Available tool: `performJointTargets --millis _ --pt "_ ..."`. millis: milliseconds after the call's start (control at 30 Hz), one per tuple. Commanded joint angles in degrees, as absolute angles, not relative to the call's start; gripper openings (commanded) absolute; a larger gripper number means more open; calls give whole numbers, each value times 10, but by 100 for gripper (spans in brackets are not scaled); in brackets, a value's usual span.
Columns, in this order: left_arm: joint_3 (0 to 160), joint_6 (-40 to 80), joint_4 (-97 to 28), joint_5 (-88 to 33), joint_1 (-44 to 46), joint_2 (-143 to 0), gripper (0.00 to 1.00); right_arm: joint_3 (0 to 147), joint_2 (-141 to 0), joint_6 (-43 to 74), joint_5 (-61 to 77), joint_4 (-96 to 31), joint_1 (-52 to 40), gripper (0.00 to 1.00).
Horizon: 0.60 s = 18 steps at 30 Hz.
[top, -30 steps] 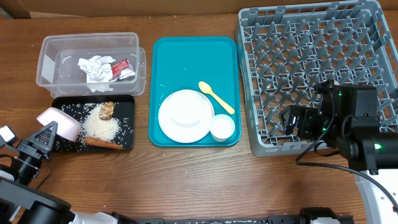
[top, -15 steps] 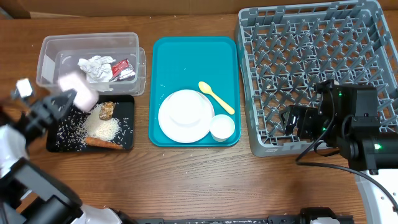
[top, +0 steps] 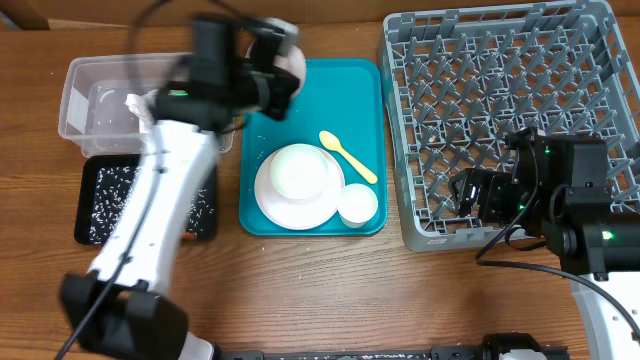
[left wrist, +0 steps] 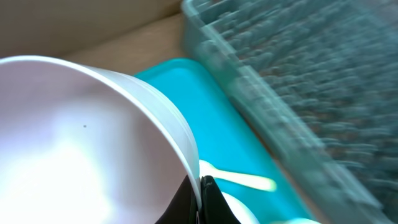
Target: Sort waste into correct bins and load items into the dishwasher
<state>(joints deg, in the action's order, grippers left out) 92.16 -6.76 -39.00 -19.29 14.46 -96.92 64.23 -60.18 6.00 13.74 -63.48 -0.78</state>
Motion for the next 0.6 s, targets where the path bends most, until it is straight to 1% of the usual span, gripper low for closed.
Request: performJointTargets --millis 0,100,200,333,433,500,533,567 --pt "927 -158 -357 107 225 -1038 4 644 -599 60 142 -631 -6 100" --pt "927 -159 -328 124 244 -1085 4 644 -599 60 142 -631 -6 100" --pt "927 -159 -304 73 244 -1155 4 644 -599 60 142 -631 -6 100" --pt "927 -159 -304 67 246 -1194 4 644 -599 60 142 -631 -6 100" --pt "927 -153 -316 33 248 -1205 5 644 -599 60 142 -630 -6 100" --pt "925 -104 -328 29 247 -1207 13 644 -599 60 142 -631 -6 100" --pt "925 -99 -328 30 246 -1207 17 644 -599 60 142 -631 -6 100" --pt "925 -95 -326 30 244 -1207 32 644 -599 60 142 -631 -6 100"
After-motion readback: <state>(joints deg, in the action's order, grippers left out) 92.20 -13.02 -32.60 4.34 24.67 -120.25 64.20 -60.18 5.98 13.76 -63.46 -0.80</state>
